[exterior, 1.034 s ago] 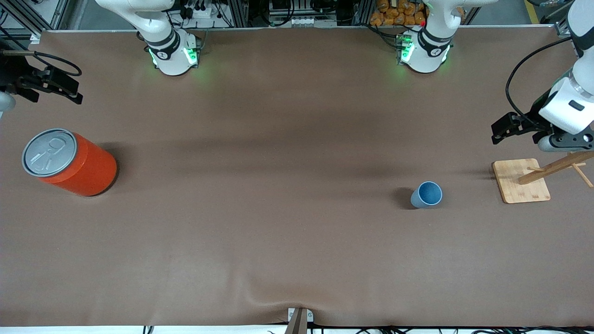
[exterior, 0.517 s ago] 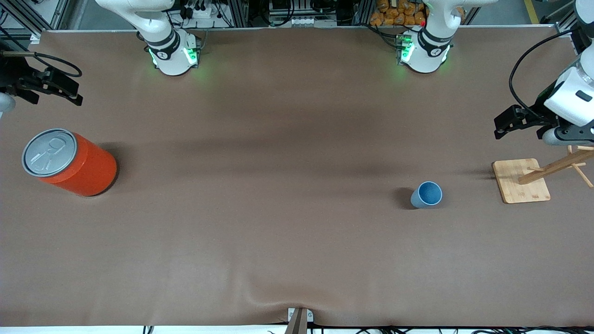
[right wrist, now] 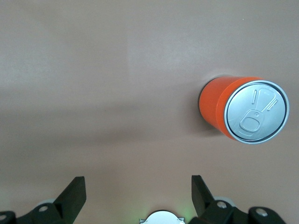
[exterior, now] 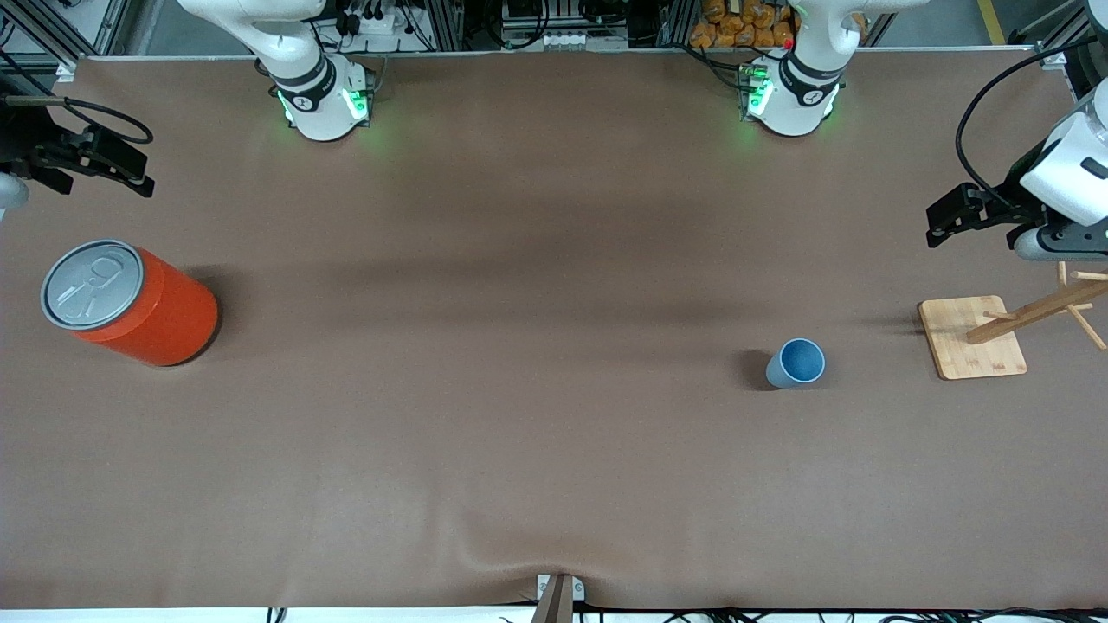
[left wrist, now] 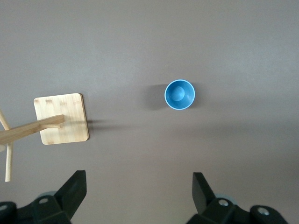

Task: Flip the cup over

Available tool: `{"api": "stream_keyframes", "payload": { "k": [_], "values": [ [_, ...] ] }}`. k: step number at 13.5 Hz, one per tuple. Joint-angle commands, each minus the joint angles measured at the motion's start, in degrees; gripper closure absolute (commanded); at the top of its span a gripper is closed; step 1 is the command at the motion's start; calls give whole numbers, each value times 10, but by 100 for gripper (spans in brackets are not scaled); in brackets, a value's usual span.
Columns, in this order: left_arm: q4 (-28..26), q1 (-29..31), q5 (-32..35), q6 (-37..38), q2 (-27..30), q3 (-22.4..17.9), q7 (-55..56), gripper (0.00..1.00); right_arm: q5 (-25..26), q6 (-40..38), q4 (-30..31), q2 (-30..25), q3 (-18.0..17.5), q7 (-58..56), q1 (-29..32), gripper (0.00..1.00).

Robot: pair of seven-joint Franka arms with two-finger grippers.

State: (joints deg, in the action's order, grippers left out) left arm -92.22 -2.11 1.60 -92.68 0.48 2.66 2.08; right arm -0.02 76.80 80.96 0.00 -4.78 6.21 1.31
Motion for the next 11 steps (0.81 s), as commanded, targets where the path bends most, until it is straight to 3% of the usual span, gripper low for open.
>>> {"api": "stream_keyframes", "payload": {
  "k": [1, 11],
  "values": [
    [19, 0, -5, 19, 1, 0, -13, 0, 3, 4, 5, -4, -8, -10, 16, 0],
    [20, -1, -9, 35, 1, 4, -38, 0, 2, 5, 1, 1, -8, -19, 17, 0]
  ]
}}
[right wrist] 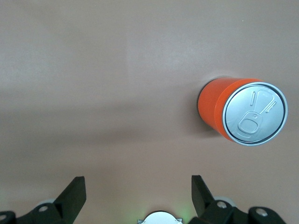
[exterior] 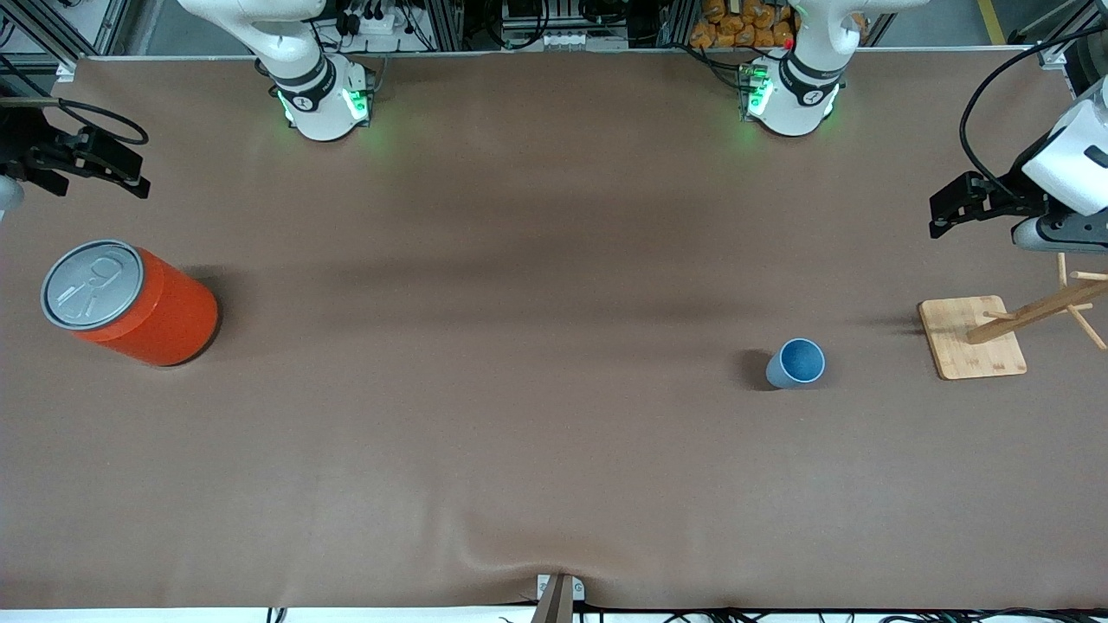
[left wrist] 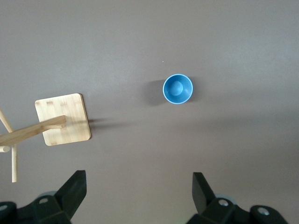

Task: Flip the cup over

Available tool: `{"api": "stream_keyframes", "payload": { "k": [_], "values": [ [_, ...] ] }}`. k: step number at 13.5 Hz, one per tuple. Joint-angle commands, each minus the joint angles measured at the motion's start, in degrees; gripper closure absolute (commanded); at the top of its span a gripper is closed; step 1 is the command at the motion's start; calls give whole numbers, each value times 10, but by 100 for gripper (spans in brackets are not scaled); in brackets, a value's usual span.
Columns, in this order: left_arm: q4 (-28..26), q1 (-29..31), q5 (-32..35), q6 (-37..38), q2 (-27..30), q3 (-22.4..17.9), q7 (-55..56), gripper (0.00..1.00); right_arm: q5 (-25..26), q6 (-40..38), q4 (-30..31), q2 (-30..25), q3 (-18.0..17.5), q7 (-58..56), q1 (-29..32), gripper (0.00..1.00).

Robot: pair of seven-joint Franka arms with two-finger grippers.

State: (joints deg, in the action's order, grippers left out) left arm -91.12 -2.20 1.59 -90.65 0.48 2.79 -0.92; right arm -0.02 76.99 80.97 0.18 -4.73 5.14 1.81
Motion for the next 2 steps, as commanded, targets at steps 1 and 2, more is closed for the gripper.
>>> {"api": "stream_keyframes", "payload": {
  "k": [1, 2],
  "values": [
    [9, -1, -9, 14, 1, 3, -7, 0, 2, 4, 1, -1, -9, -10, 12, 0],
    [10, -1, -10, 14, 1, 3, -7, 0, 3, 4, 1, -1, -9, -10, 10, 0]
  ]
}}
